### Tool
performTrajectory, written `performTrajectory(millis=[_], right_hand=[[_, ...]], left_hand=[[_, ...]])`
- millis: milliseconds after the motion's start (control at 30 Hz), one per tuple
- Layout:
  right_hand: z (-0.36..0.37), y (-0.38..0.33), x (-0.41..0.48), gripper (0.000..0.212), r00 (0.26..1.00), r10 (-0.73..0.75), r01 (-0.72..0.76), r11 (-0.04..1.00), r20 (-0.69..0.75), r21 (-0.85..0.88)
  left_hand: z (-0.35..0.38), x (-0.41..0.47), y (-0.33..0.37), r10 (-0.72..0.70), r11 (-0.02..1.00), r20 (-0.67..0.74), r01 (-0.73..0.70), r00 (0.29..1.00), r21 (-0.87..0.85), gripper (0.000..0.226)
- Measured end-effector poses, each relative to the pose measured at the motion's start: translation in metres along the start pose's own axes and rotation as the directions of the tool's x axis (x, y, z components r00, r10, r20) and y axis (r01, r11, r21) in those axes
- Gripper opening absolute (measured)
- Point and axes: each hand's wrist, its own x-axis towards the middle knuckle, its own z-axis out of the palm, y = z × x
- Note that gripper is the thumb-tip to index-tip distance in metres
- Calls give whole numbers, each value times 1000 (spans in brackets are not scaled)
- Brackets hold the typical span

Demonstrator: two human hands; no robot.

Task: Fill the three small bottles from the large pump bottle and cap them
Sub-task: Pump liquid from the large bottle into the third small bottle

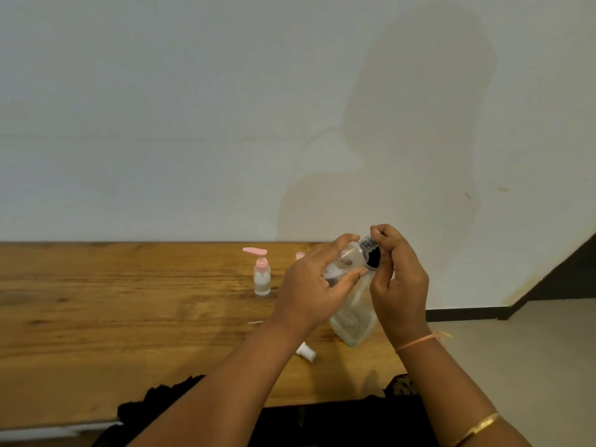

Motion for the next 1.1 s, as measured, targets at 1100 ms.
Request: performTrajectory(millis=[1100], right_hand=[[0, -14, 5, 31, 998, 26, -23, 999, -49, 47]], left_hand=[[1, 3, 0, 59, 998, -59, -57, 997, 28, 53]])
